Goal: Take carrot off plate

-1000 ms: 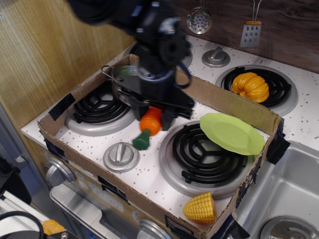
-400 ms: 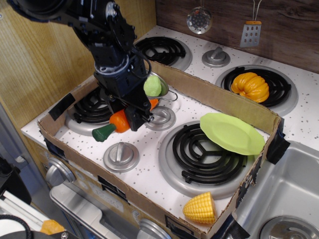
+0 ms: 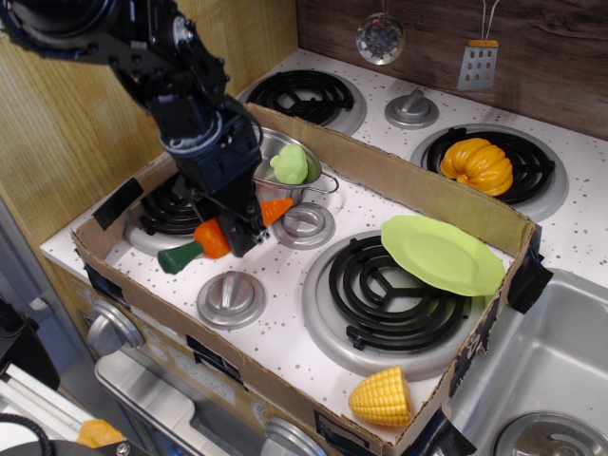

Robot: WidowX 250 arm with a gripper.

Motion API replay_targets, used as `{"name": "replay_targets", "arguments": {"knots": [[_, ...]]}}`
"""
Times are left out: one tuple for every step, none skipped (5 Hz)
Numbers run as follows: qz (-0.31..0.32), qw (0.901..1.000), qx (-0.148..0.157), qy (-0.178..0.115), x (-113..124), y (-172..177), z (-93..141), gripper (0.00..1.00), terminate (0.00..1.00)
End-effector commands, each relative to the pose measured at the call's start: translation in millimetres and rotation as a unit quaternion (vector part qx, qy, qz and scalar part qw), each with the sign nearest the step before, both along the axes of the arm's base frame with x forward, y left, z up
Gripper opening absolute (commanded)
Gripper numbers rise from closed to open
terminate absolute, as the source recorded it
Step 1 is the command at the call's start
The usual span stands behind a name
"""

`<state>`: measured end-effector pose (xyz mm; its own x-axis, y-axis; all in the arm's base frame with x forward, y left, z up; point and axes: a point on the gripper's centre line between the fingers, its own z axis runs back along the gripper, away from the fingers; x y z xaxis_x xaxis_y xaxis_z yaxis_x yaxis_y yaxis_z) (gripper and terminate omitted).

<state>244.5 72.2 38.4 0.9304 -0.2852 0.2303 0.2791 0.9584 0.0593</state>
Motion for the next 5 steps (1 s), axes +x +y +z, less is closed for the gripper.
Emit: {"name": "replay_targets", "arguments": {"knots": [[-0.010, 0.9996, 0.019, -0.016, 9.4, 22.9, -0.1, 0.00, 0.00], [-0.004, 0.9997, 0.021, -0.009, 7.6, 38.3, 2.0, 0.00, 0.00], [0.009, 0.9995, 0.028, -0.014, 2.9, 51.1, 4.6, 0.00, 0.00], [0.032, 0.9992, 0.023, -0.009, -2.9, 63.4, 7.6, 0.00, 0.00], [0.079, 0.9964, 0.024, -0.021, -12.8, 74.1, 9.0, 0.00, 0.00]]}}
